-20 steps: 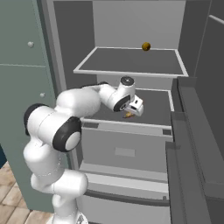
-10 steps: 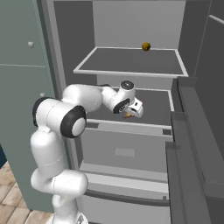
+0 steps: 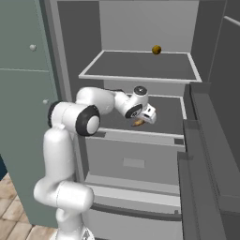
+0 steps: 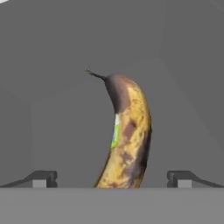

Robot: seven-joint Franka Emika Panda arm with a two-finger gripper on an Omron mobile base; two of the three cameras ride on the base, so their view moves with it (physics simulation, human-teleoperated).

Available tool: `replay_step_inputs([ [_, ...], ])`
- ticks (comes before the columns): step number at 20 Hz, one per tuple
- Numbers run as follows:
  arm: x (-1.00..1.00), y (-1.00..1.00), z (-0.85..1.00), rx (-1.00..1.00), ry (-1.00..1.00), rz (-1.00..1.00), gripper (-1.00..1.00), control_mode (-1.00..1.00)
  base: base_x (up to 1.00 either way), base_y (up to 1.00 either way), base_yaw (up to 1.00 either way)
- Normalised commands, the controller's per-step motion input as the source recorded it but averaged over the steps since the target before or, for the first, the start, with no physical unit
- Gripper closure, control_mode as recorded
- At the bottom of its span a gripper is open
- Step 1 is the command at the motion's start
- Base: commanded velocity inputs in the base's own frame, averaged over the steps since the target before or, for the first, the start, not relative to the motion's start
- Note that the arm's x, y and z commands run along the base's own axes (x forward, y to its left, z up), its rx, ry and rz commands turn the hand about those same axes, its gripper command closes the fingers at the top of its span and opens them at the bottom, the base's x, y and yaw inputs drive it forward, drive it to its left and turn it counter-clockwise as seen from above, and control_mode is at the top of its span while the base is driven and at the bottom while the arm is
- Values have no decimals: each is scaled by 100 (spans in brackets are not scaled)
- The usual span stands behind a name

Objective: Pick up the banana and peach from the fridge and place one fruit on each plate on the dining counter.

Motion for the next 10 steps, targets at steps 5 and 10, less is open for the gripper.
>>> replay_step_inputs([
  [5,32,-21,-29,0,7,-2,-100,-100,0,0,0],
  [10,37,-1,-19,0,5,-1,-100,-100,0,0,0],
])
